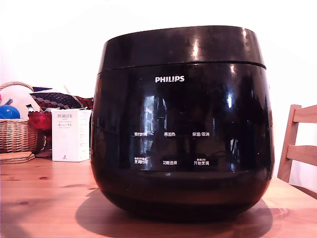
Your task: Close the rice cooker by pressing the lid down with medium force
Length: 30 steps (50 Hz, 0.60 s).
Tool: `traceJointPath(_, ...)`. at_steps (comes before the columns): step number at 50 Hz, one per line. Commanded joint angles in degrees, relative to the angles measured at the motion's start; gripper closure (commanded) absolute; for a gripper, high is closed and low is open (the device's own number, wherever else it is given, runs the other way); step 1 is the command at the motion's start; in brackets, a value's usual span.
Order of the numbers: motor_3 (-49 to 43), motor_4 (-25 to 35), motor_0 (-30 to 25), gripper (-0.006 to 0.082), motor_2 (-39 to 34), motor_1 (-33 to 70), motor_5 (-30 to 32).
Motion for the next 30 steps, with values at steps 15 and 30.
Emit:
traceJointPath(15,0.0,-10.4,11.6,0.079,0.9,-0.2,2.4)
traceJointPath(30,0.0,-13.0,17.5,0.079,0.9,-0.4,2.4)
